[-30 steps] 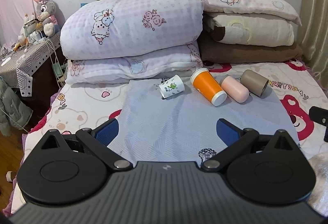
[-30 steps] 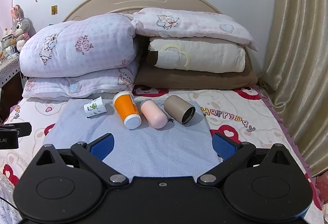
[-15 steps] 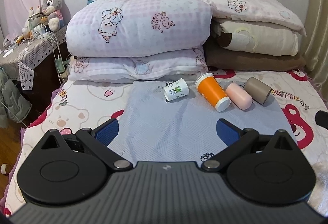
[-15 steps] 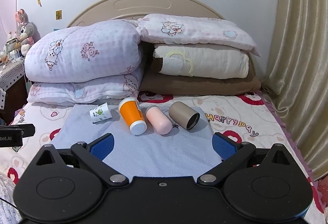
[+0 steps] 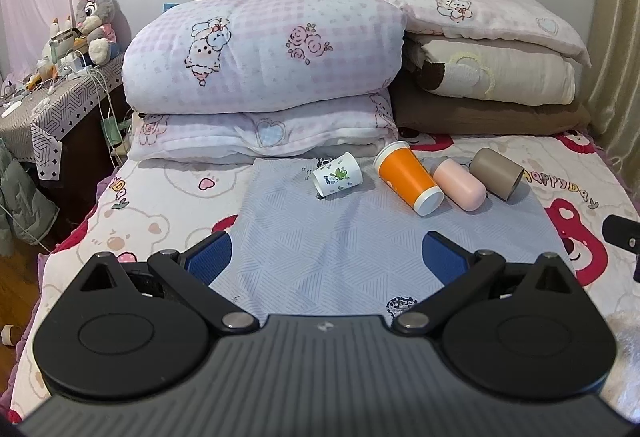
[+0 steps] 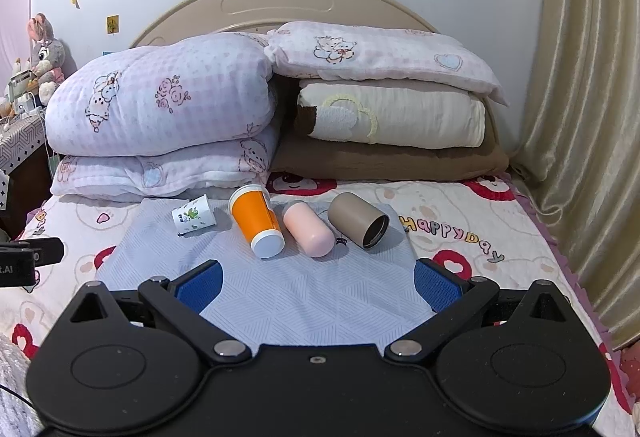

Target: Flip cup upright

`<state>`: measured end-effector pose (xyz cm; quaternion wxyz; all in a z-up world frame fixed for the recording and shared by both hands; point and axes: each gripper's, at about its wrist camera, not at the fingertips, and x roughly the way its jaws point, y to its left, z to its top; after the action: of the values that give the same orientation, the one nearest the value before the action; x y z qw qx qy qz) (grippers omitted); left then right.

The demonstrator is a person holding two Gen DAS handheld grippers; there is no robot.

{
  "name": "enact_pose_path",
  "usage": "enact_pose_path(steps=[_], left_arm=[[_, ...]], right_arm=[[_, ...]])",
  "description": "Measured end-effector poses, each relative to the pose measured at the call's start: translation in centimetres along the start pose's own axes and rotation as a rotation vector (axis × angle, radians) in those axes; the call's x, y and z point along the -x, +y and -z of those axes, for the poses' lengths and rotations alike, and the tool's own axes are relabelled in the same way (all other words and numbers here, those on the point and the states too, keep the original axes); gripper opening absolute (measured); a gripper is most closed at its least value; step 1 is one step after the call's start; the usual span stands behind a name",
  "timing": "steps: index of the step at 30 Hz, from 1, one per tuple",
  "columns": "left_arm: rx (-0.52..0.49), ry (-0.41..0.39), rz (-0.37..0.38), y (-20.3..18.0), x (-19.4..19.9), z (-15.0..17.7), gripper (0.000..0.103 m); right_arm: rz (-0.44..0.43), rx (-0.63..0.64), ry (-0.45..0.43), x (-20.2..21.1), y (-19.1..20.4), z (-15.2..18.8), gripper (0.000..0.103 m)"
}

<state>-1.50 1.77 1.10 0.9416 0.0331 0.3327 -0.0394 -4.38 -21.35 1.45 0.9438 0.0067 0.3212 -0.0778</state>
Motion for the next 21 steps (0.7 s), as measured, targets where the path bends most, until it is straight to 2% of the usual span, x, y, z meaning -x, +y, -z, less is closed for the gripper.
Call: enact_pose_path(steps=[15, 21], left_arm=[[-0.006, 0.015, -0.002, 0.1, -0.3, 0.5, 0.103], [-0.009, 0.037, 0.025, -0.4, -0.9, -0.3, 0.103]], right_arm=[[-0.004, 0.002, 0.007, -0.4, -0.1, 0.2, 0.103], [-0.006, 0.016, 0.022, -1.0, 0.0, 0.1, 0.103]])
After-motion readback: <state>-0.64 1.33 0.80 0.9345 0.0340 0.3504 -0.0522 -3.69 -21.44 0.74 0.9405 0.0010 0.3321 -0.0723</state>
